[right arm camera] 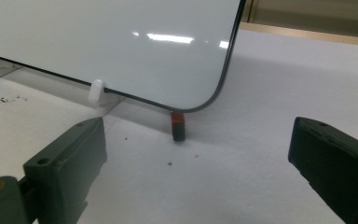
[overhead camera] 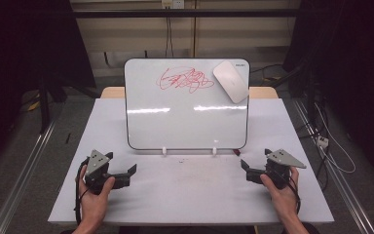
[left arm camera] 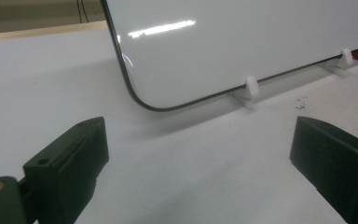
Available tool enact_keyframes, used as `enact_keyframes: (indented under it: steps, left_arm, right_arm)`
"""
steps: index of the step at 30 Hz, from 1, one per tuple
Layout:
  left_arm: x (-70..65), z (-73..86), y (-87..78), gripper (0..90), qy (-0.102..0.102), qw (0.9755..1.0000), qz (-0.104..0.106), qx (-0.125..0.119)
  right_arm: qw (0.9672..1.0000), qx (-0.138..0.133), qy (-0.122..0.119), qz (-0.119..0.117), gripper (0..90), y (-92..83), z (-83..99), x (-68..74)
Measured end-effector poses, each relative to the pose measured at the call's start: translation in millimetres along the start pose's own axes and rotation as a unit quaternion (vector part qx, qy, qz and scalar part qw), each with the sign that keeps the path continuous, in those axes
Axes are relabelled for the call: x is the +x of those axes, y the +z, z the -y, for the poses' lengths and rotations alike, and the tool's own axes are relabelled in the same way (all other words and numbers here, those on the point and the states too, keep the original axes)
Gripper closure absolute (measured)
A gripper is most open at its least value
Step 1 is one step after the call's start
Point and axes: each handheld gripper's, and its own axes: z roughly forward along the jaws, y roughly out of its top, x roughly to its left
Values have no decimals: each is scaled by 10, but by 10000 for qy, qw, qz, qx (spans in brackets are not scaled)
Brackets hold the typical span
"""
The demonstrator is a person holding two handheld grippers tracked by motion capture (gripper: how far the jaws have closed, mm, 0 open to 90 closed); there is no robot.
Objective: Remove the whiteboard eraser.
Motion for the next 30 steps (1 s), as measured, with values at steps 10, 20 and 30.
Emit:
enact_keyframes:
  steps: [10, 20, 30]
  left_arm:
    - [-17, 8, 1, 43, 54, 10000, -14, 45]
    - [-98, 11, 14, 41, 66, 9998, 127, 113]
    - [4, 20, 52, 41, 34, 9999, 80, 143]
  right_arm:
    - [9998, 20, 199, 35, 94, 42, 16, -24]
    - [9995, -28, 3, -310, 63, 54, -86, 11]
    - [9981, 84, -477, -376, 50, 184, -448, 17]
